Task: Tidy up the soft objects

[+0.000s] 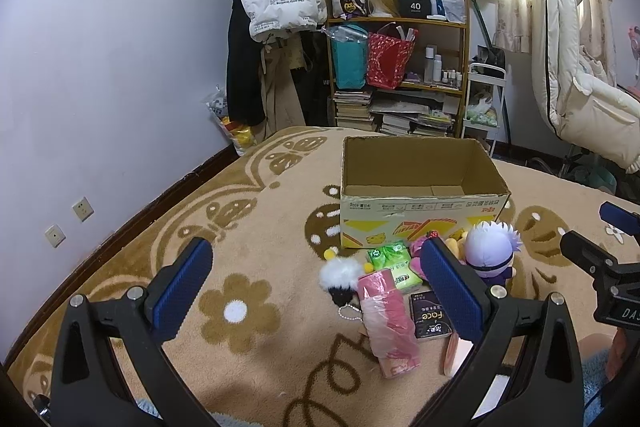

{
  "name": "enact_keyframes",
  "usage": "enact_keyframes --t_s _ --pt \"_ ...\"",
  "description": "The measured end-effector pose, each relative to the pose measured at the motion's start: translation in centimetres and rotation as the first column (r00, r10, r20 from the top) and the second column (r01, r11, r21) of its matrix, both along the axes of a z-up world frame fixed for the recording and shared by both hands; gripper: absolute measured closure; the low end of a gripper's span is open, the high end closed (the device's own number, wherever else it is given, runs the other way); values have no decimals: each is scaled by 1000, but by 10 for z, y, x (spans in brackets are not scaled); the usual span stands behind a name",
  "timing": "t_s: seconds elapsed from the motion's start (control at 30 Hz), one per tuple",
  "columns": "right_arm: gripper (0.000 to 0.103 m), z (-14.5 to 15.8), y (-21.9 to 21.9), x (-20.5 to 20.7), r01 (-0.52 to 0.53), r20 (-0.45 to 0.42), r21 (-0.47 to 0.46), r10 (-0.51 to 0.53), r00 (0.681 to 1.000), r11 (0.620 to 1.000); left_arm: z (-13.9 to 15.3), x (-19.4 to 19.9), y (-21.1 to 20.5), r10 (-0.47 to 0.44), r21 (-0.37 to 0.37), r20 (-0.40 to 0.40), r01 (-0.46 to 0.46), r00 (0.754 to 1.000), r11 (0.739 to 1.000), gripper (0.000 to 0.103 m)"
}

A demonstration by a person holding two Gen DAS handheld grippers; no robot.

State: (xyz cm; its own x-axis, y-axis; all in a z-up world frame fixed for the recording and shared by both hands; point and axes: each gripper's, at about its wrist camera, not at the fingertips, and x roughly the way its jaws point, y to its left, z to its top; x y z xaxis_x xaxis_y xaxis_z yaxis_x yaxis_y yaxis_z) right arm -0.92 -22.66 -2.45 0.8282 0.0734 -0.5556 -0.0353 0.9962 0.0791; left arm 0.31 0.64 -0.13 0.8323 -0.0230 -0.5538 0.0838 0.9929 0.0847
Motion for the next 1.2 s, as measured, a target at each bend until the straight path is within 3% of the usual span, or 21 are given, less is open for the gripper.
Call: enact_keyframes --t_s 1.2 --pt "0 0 1 2 9 -3 6 -9 1000 1000 -2 -1 0 13 15 6 -13 1000 1000 0"
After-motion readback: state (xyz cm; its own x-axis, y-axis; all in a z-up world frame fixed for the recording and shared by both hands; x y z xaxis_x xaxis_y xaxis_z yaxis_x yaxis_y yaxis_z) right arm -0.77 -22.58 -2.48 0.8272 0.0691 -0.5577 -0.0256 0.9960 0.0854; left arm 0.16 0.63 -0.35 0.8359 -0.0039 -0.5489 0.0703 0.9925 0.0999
